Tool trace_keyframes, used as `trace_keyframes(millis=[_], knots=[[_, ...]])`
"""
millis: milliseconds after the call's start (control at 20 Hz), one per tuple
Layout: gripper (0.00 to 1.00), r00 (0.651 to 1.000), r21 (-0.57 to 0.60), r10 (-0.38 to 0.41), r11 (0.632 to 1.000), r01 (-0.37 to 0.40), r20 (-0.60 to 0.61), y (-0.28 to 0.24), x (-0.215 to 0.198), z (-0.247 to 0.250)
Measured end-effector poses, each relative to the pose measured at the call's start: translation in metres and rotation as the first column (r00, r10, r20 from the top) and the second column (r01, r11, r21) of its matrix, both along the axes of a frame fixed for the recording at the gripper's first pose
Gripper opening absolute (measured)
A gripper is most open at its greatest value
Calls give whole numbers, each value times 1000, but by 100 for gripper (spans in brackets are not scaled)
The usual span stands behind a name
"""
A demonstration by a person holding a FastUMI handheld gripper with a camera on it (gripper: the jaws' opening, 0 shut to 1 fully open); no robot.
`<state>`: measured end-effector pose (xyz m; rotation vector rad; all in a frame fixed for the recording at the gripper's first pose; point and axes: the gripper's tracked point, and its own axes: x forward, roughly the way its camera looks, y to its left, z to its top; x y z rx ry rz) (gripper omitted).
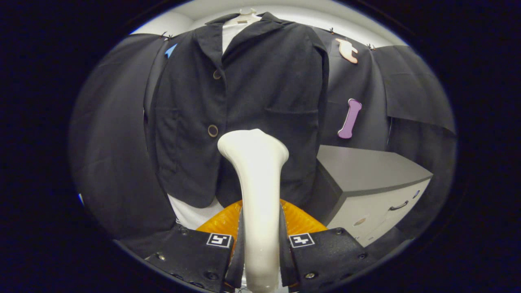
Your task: Iron the clothes twice with a garment steamer, once on the left side and once on the right side.
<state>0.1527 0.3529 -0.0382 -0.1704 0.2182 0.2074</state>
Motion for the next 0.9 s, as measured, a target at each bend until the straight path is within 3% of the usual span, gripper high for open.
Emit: trace_keyframes(millis=[600, 900], knots=[[38, 985, -80, -59, 996, 47, -159, -12, -5, -94], [38, 997, -33, -25, 999, 23, -70, -4, -18, -41]])
